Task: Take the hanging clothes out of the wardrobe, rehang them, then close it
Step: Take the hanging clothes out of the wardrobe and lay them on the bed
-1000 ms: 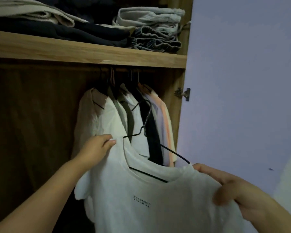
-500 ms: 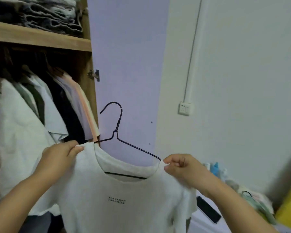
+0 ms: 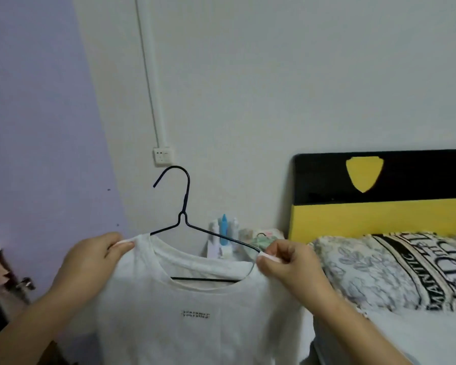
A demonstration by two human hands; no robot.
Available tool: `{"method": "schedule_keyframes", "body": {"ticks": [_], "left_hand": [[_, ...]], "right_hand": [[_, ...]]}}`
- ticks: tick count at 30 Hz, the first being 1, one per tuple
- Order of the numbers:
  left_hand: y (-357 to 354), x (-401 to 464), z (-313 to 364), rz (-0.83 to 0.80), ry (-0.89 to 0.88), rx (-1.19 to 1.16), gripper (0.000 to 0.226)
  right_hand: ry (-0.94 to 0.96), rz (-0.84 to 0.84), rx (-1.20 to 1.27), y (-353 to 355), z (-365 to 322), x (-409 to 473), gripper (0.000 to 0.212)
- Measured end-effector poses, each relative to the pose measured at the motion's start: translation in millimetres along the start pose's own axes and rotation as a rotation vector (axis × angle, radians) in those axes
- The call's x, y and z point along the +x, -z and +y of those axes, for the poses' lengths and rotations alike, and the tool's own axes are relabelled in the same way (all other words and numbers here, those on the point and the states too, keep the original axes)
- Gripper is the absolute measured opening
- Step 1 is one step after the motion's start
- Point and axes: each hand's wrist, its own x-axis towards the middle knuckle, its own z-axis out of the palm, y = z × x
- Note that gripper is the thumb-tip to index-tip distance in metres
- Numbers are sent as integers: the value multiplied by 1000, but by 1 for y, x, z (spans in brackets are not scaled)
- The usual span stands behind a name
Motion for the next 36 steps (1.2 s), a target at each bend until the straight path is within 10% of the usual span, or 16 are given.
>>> {"method": "schedule_keyframes", "body": {"ticks": [21,36], "left_hand": [[-208,-111,360,-511,-685,-327,23],[-332,-249,552,-747,-883,-338,36]], "right_hand": [[-489,807,-411,290,70,-268,26],[-737,972,-385,443,150,-396,24]]}}
